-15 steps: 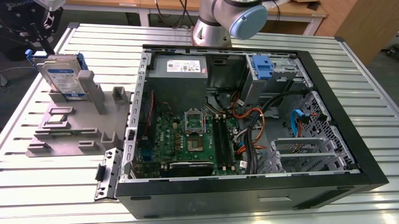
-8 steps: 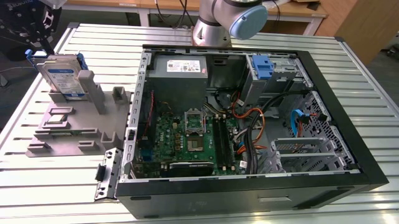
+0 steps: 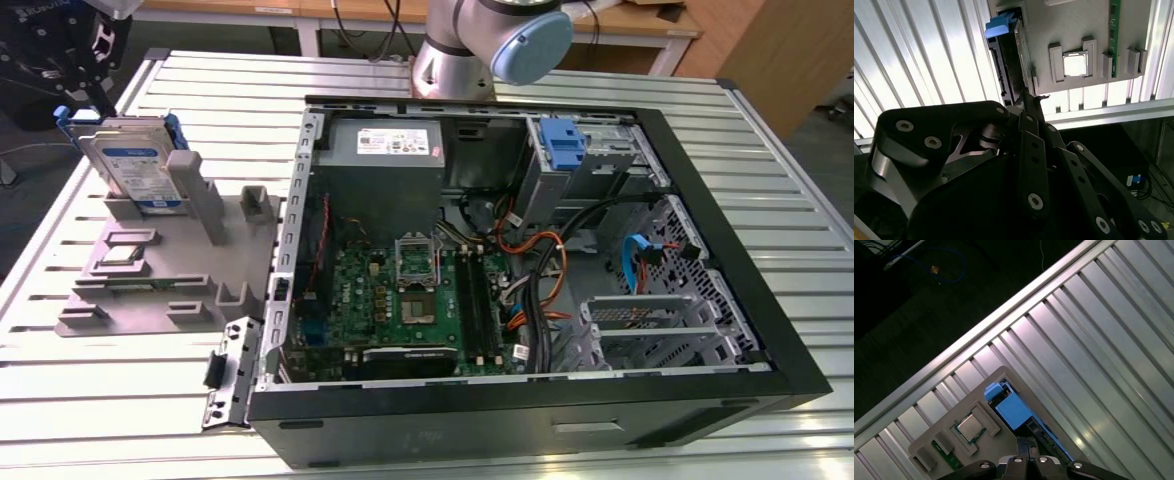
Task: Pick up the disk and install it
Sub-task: 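Pick up the disk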
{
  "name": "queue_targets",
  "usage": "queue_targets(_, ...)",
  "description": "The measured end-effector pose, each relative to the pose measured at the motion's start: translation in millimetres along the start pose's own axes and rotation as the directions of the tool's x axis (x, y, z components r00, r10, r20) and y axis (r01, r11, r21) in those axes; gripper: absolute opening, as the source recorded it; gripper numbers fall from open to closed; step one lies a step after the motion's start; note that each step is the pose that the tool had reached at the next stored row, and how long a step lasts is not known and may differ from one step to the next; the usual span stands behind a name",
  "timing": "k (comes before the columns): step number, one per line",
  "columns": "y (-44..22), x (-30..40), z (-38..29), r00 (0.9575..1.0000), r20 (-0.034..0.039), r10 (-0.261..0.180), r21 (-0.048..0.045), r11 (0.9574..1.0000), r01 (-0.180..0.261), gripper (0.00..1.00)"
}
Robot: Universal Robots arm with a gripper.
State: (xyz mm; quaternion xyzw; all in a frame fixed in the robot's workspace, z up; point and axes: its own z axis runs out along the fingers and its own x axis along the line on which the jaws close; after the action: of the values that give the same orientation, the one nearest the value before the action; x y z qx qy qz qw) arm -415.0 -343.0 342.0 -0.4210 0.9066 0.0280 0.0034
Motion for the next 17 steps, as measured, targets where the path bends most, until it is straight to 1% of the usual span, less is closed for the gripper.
queue_targets(3, 0.0, 0.0, 0.0, 1.0, -0.0002, -0.003, -0.0001, 1.0, 0.003, 0.1)
queue_targets(5, 0.0, 0.0, 0.0, 0.9999, -0.0006, -0.014, -0.0004, 0.9999, 0.014, 0.1)
queue_targets(7, 0.0, 0.0, 0.0, 0.9995, -0.0016, -0.033, -0.001, 0.9995, 0.033, 0.1)
queue_targets(11, 0.0, 0.0, 0.0, 0.9971, -0.0036, -0.076, -0.0024, 0.9971, 0.076, 0.1)
queue_targets(17, 0.0, 0.0, 0.0, 0.9969, -0.0037, -0.078, -0.0025, 0.9969, 0.078, 0.1)
